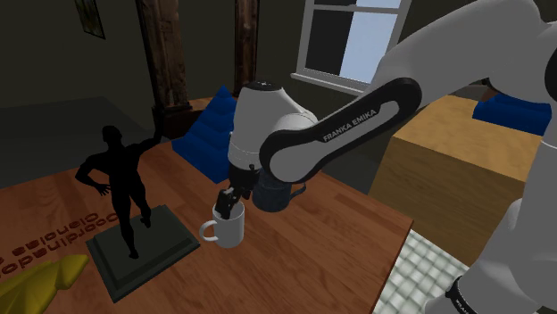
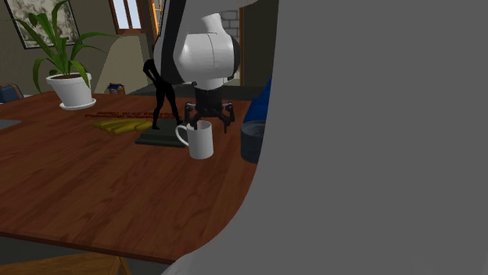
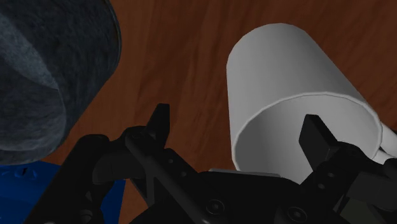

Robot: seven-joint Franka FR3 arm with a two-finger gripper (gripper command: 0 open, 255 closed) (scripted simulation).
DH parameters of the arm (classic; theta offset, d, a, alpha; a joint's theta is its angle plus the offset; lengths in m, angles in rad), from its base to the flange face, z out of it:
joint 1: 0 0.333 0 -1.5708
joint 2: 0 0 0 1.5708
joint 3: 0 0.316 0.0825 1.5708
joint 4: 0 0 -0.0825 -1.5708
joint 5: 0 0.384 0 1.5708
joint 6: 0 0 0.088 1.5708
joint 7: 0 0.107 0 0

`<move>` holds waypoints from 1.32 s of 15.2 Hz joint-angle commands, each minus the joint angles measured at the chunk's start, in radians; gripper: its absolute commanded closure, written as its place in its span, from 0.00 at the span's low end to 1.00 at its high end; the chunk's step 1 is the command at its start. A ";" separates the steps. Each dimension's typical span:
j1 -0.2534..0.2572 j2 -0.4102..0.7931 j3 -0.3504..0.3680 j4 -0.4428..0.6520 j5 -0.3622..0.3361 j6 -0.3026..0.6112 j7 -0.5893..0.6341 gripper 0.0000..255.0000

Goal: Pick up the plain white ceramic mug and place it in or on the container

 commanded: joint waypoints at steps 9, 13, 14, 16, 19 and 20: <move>0.001 0.007 -0.002 -0.003 -0.005 0.010 0.004 1.00; 0.001 0.007 -0.002 -0.003 -0.005 0.010 0.004 1.00; 0.001 0.007 -0.002 -0.003 -0.005 0.010 0.004 1.00; 0.001 0.007 -0.002 -0.003 -0.005 0.010 0.004 1.00; -0.002 -0.009 0.003 0.005 0.007 -0.013 -0.005 1.00; -0.004 -0.017 0.005 0.010 0.013 -0.025 -0.009 1.00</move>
